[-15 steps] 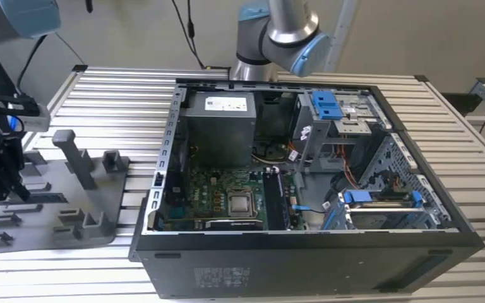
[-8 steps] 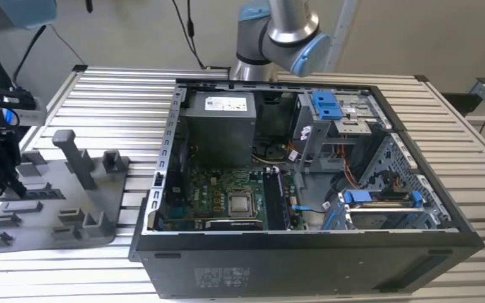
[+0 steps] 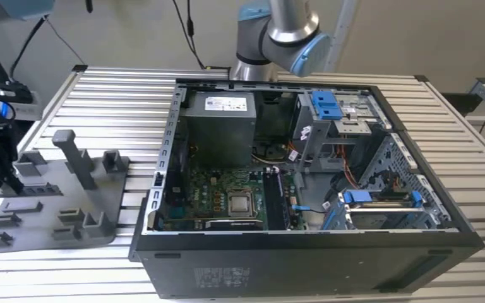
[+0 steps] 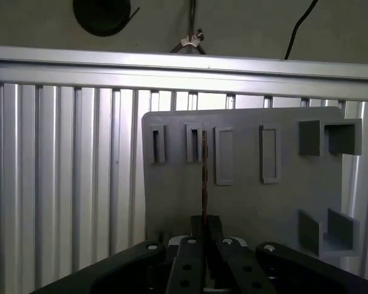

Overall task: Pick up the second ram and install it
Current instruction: 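Pick up the second ram and move it above second insertion slot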

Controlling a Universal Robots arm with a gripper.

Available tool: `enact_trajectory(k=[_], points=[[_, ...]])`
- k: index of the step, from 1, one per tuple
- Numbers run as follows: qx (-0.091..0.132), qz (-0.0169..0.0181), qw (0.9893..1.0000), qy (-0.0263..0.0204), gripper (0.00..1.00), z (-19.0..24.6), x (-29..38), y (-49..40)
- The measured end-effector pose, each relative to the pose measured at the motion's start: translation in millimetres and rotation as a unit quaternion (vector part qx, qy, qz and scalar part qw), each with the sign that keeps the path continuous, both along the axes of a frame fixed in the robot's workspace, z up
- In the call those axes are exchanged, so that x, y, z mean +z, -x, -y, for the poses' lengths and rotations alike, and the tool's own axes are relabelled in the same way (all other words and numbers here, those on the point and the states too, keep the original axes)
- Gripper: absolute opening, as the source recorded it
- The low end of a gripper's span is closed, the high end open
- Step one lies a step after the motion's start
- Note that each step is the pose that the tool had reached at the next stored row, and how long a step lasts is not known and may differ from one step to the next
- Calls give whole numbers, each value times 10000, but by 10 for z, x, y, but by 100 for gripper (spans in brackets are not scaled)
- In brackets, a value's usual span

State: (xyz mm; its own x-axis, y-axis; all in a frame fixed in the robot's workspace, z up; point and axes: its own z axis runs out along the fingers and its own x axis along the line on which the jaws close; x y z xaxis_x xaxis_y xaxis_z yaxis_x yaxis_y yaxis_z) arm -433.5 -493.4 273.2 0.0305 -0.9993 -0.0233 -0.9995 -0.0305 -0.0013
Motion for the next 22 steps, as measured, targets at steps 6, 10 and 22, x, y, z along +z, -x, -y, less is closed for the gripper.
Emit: enact_trajectory(k=[6, 10, 22], points=[[0, 0, 10000, 0, 14, 0, 109, 0], [0, 0, 10000, 0, 14, 0, 184, 0], [0, 0, 10000, 0, 14, 0, 429, 1]])
